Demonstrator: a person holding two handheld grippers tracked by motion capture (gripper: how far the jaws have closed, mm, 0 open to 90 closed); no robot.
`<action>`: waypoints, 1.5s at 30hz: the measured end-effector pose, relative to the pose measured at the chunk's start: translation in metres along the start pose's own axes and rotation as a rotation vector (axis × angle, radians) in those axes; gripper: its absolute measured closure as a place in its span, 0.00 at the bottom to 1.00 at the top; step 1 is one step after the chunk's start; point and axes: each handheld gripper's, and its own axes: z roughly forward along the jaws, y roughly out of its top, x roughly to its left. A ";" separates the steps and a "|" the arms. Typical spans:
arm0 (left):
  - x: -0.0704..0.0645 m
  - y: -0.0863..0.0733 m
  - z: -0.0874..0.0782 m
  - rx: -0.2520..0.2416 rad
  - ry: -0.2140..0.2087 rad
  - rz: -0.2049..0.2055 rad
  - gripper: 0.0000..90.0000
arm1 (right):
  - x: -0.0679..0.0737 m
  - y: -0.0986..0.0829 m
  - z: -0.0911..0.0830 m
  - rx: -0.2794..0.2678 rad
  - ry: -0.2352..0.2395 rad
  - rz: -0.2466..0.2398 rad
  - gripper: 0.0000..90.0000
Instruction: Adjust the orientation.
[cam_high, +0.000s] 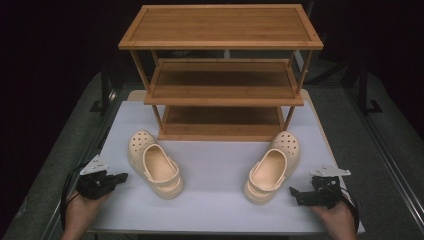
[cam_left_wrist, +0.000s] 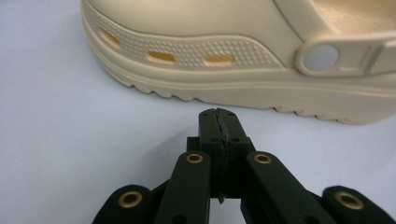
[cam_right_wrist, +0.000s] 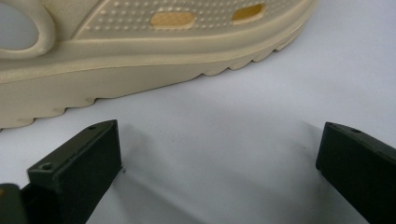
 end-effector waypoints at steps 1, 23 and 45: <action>0.001 0.002 0.000 -0.005 0.000 -0.003 1.00 | 0.000 0.000 0.000 0.000 0.000 0.000 0.00; 0.056 0.065 0.008 -0.060 0.068 -0.052 1.00 | 0.000 0.000 0.000 -0.002 0.000 -0.004 0.00; 0.099 0.098 0.080 0.029 0.083 -0.022 1.00 | -0.001 0.000 0.000 -0.005 0.002 -0.003 0.00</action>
